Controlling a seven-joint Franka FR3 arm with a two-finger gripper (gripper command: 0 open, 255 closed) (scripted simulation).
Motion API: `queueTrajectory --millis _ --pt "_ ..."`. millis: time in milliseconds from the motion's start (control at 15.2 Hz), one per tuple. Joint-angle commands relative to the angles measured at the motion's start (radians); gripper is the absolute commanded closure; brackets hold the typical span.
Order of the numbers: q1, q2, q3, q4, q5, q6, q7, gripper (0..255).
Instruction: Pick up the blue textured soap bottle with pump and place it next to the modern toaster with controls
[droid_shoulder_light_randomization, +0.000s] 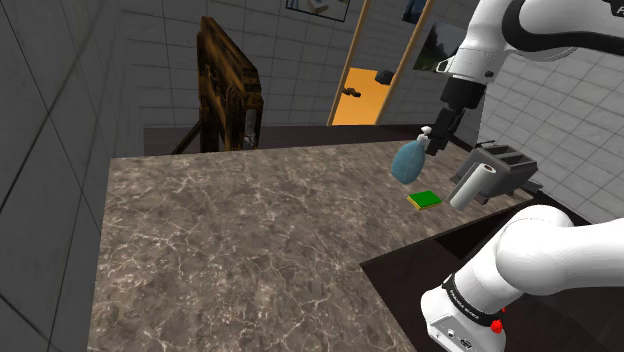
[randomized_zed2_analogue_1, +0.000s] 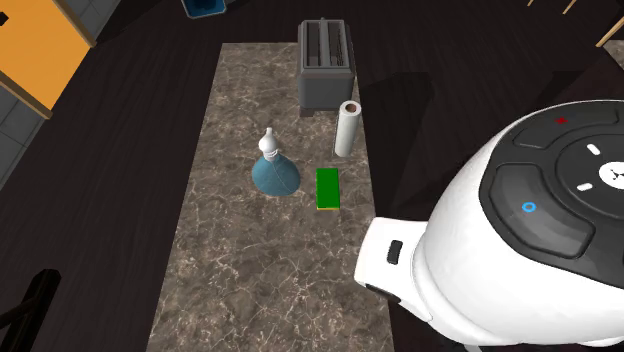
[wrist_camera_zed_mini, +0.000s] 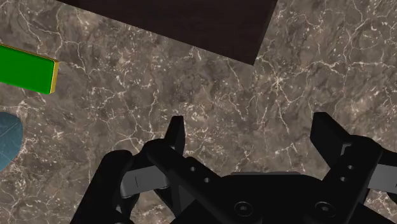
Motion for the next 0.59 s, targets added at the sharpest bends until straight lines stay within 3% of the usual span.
queueTrajectory --millis 0,528 --pt "0.000 0.000 0.000 0.000 0.000 0.000 0.000 0" --pt "-0.087 0.030 -0.150 -0.100 -0.109 0.244 -0.130 0"
